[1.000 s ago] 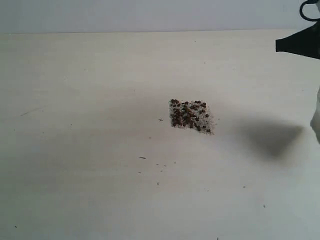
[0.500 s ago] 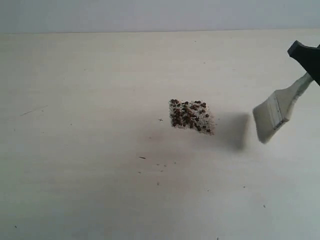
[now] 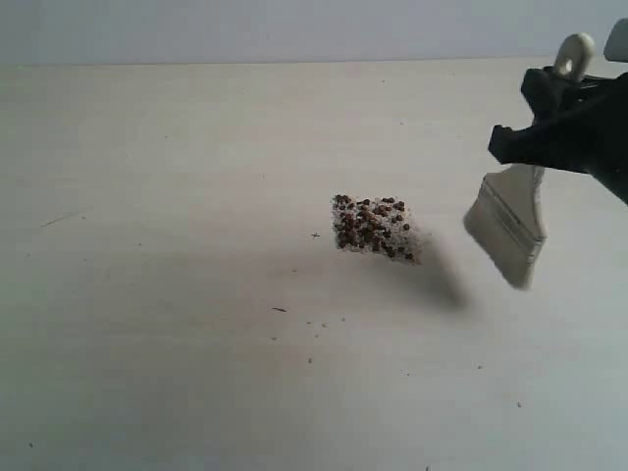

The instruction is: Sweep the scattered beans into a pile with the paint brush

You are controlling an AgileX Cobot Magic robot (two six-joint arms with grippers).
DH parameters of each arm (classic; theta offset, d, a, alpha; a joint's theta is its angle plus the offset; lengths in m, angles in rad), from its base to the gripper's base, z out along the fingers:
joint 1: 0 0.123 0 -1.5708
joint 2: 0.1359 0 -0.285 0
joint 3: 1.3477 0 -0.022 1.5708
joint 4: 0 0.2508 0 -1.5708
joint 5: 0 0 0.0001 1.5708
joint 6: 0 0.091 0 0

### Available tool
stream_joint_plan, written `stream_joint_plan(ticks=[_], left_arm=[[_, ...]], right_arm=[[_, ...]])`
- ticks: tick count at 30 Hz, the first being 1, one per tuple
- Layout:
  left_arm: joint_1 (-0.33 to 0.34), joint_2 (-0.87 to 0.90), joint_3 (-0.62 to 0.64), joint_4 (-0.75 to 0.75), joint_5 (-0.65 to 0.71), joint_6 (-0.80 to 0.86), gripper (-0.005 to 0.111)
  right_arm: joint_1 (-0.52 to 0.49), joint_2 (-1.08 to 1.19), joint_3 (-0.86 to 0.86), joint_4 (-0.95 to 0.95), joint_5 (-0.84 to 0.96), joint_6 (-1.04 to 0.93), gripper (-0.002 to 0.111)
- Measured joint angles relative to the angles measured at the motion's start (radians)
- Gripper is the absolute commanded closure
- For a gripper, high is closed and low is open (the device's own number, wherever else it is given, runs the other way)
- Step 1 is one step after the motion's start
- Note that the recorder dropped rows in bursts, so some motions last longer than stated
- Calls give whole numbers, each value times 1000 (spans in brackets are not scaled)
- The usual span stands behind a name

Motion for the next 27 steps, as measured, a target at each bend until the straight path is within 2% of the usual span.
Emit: stream_joint_plan(ticks=[5, 11, 20, 27], left_arm=[[0, 0, 0, 0, 0, 0, 107], [0, 0, 0, 0, 0, 0, 107], [0, 0, 0, 0, 0, 0, 107], [0, 0, 0, 0, 0, 0, 107]], right_arm=[[0, -6, 0, -91, 55, 52, 108], [0, -6, 0, -303, 108, 182, 108], [0, -6, 0, -433, 117, 262, 108], [0, 39, 0, -444, 66, 273, 108]])
